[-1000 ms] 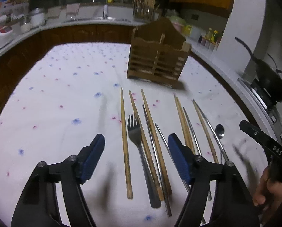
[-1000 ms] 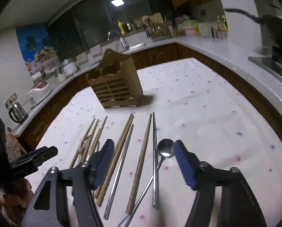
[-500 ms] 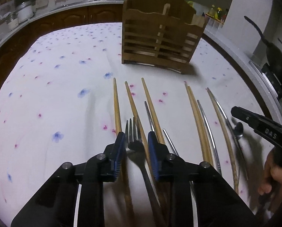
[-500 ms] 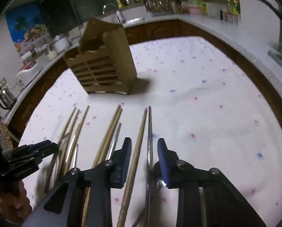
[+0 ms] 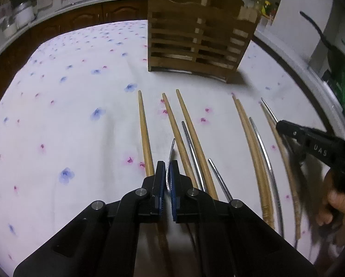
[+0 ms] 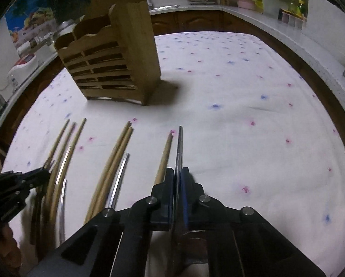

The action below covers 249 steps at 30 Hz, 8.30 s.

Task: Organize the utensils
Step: 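Lift the fork with the left tool into the wooden holder while the right tool carries the steel chopstick there, then open the right tool to drop the steel chopstick into the holder, then close the left tool on a wooden chopstick while the right tool grasps another wooden chopstick, then carry the wooden chopstick with the left tool into the holder while the right tool inserts its chopstick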

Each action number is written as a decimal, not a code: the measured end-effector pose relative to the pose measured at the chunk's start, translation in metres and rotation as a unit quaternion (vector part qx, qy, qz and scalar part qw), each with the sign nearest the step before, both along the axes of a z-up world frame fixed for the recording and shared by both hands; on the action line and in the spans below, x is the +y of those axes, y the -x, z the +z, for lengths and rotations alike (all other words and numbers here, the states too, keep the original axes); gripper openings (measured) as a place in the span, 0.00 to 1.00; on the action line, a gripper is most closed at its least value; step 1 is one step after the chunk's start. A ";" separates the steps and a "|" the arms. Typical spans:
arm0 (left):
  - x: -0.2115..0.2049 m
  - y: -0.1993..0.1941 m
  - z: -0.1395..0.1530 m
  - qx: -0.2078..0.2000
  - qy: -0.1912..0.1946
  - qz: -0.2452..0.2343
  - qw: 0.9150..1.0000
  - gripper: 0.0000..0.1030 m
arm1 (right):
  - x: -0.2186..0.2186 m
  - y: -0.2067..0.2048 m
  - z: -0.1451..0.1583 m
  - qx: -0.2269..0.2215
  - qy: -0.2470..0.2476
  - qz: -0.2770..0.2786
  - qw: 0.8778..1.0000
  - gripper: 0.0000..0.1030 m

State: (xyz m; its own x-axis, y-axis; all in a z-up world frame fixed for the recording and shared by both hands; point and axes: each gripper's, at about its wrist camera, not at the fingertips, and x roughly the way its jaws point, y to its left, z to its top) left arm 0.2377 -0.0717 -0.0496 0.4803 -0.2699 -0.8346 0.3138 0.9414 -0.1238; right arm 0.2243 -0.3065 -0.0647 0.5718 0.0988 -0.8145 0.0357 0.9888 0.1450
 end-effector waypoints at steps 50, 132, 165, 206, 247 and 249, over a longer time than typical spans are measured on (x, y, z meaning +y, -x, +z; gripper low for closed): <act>0.069 0.027 0.176 -0.191 0.125 0.060 0.972 0.03 | -0.005 0.066 0.143 -0.243 -0.132 -0.020 0.961 0.05; 0.074 0.046 0.072 -0.128 0.076 0.133 0.980 0.75 | -0.016 0.099 0.098 -0.241 -0.121 -0.063 0.961 0.90; 0.042 0.001 0.032 -0.055 0.025 0.088 0.994 0.55 | 0.005 0.067 0.050 -0.128 -0.076 -0.052 0.987 0.53; 0.025 -0.031 0.034 -0.029 0.066 0.034 0.997 0.05 | 0.005 0.010 0.029 -0.057 -0.050 -0.045 0.996 0.05; 0.075 0.035 0.150 -0.154 0.146 0.051 0.976 0.05 | 0.001 0.077 0.164 -0.228 -0.093 -0.036 0.968 0.05; 0.074 0.033 0.152 -0.156 0.147 0.051 0.975 0.05 | 0.000 0.075 0.166 -0.232 -0.094 -0.037 0.967 0.05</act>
